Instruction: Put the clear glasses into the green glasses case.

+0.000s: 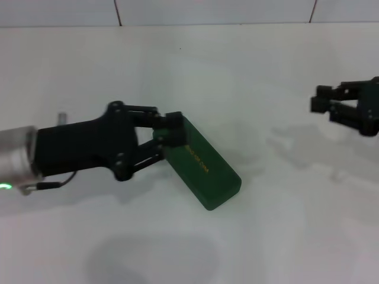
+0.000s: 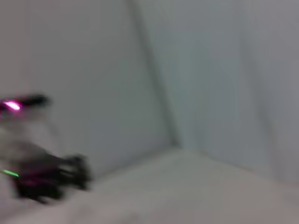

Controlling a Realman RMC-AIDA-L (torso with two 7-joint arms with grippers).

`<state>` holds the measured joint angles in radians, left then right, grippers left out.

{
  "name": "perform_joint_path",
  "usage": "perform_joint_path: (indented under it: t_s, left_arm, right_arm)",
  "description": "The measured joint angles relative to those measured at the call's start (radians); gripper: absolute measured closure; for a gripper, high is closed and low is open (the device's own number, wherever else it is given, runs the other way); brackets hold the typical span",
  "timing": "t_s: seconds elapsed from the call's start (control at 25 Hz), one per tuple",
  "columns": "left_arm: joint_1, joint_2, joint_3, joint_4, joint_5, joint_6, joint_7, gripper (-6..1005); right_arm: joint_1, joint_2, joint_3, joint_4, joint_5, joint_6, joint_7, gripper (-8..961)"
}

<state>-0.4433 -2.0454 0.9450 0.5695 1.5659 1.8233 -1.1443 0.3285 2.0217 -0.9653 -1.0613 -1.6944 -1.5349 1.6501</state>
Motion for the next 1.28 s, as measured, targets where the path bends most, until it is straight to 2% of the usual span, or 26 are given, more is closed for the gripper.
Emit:
perform_joint_path:
  t_s: [0.04, 0.16, 0.32, 0.44, 0.6, 0.76, 0.88, 1.28]
  left_arm:
    - [0.009, 0.006, 0.000, 0.000, -0.014, 0.023, 0.014, 767]
    - [0.017, 0.014, 0.003, 0.000, -0.012, 0.043, 0.012, 690]
    - [0.016, 0.036, 0.007, -0.006, 0.014, 0.091, -0.052, 562]
    - [0.012, 0.050, 0.007, -0.006, 0.016, 0.134, -0.078, 505]
    - [0.012, 0.066, 0.007, -0.006, 0.022, 0.144, -0.091, 429]
    - [0.014, 0.076, 0.008, -0.005, 0.024, 0.145, -0.103, 353]
    - [0.018, 0.080, 0.008, -0.005, 0.036, 0.146, -0.107, 346]
    - [0.025, 0.085, 0.008, -0.005, 0.075, 0.149, -0.116, 335]
  right_arm:
    - [0.003, 0.000, -0.016, 0.060, 0.101, -0.097, -0.087, 792]
    - [0.006, 0.002, -0.049, 0.109, 0.190, -0.189, -0.162, 663]
    - [0.018, 0.001, -0.175, 0.124, 0.213, -0.195, -0.181, 484]
    - [0.030, 0.001, -0.261, 0.124, 0.208, -0.170, -0.181, 345]
    - [0.053, 0.001, -0.324, 0.127, 0.208, -0.140, -0.171, 276]
    - [0.060, 0.001, -0.334, 0.122, 0.208, -0.138, -0.169, 208]
    - [0.061, 0.002, -0.343, 0.118, 0.212, -0.142, -0.171, 156]
    - [0.058, 0.002, -0.353, 0.118, 0.220, -0.149, -0.179, 154]
